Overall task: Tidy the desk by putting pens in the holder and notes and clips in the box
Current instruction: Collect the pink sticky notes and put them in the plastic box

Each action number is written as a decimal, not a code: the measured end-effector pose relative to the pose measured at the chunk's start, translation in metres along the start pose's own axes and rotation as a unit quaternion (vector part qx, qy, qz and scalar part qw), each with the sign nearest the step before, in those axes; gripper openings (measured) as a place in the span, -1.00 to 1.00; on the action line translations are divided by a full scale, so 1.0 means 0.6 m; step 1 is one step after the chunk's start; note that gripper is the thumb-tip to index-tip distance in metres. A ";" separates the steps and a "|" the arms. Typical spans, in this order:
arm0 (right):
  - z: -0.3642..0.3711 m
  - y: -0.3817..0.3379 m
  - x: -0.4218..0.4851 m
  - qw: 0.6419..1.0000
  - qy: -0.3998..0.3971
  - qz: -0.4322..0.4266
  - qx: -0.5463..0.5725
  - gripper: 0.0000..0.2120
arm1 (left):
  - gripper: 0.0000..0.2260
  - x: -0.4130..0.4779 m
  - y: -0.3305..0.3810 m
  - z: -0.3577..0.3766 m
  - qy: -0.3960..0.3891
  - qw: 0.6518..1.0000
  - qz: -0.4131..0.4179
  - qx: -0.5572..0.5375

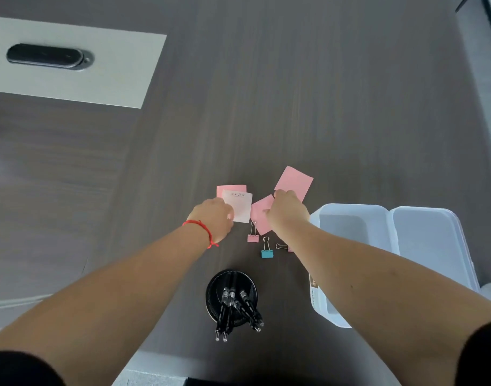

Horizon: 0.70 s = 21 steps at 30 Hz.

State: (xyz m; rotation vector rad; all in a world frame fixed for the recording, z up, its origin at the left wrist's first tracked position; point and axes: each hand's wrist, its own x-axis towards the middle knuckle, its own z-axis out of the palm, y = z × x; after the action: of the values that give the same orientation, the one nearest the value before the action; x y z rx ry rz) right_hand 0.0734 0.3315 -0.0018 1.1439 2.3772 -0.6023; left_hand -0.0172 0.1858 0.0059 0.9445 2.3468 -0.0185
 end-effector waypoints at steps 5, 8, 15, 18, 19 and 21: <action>-0.001 0.000 0.010 1.000 -0.005 0.017 -0.003 -0.58 | -0.61 0.021 0.004 -0.005 0.070 0.986 -0.111 -0.105; 0.004 0.000 0.015 1.000 -0.008 0.015 -0.013 -0.63 | -0.40 0.036 0.019 -0.010 0.063 0.972 -0.207 -0.088; 0.006 0.004 0.023 0.999 -0.006 0.046 0.006 -0.70 | -0.54 0.065 0.034 -0.005 0.082 0.882 -0.357 -0.295; 0.009 0.005 0.018 1.000 0.004 0.024 -0.002 -0.73 | -0.84 0.066 0.032 -0.017 0.044 0.883 -0.345 -0.315; 0.010 0.004 0.015 1.000 0.004 0.018 -0.001 -0.75 | -0.95 0.062 0.034 -0.021 0.028 0.888 -0.334 -0.314; 0.002 0.003 0.009 1.000 0.004 0.005 0.003 -0.76 | -0.95 0.059 0.035 -0.025 0.019 0.894 -0.317 -0.316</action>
State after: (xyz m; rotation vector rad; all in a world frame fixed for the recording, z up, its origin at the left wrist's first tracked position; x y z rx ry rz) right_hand 0.0720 0.3354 -0.0060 1.1623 2.3756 -0.6024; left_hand -0.0316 0.2268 0.0034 -0.1480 2.3462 0.4751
